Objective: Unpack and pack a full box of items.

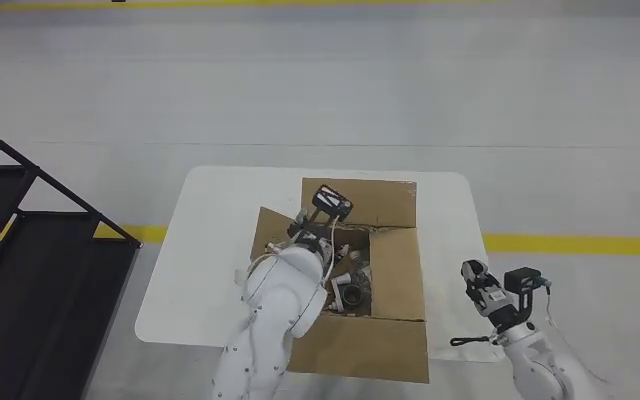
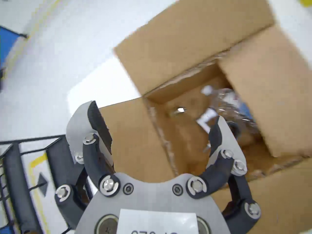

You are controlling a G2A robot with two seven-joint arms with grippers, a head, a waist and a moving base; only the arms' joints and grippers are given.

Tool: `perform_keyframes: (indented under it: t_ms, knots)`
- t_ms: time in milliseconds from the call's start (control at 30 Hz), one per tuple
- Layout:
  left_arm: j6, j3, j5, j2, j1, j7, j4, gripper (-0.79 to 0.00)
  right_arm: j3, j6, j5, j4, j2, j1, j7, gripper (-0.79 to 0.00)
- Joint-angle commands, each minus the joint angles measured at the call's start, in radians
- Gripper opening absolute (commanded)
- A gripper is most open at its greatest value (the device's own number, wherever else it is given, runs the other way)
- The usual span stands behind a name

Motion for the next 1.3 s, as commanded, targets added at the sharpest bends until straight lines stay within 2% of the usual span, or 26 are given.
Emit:
perform_keyframes:
  t_ms: [0,133,267,767,867,1033,1267]
  knots:
    - [-0.007,0.001,-0.193,-0.008,-0.021,-0.025,0.049,0.000,-0.010,0.007,-0.012,0.019,-0.001,0.007,0.004,-0.785]
    - [0.024,-0.009,-0.371,-0.018,-0.076,-0.042,0.192,0.000,-0.029,0.002,-0.023,0.043,-0.005,0.015,0.004,-0.785]
    - [0.044,-0.006,-0.438,-0.024,-0.137,-0.025,0.332,0.000,-0.047,-0.004,-0.038,0.051,-0.007,0.021,0.010,-0.785]
    - [0.051,-0.012,-0.466,-0.024,-0.133,-0.011,0.362,0.000,-0.135,0.003,-0.110,0.055,-0.018,0.043,0.047,-0.785]
    - [0.063,-0.025,-0.543,-0.024,-0.126,0.030,0.418,0.000,-0.149,0.004,-0.122,0.065,-0.019,0.057,0.056,-0.785]
    - [0.118,-0.044,-0.707,-0.033,-0.173,0.075,0.571,0.000,-0.160,0.003,-0.131,0.074,-0.021,0.070,0.061,-0.785]
    - [0.109,-0.049,-0.904,-0.042,-0.256,0.051,0.767,0.000,-0.174,0.004,-0.137,0.073,-0.024,0.074,0.060,-0.785]
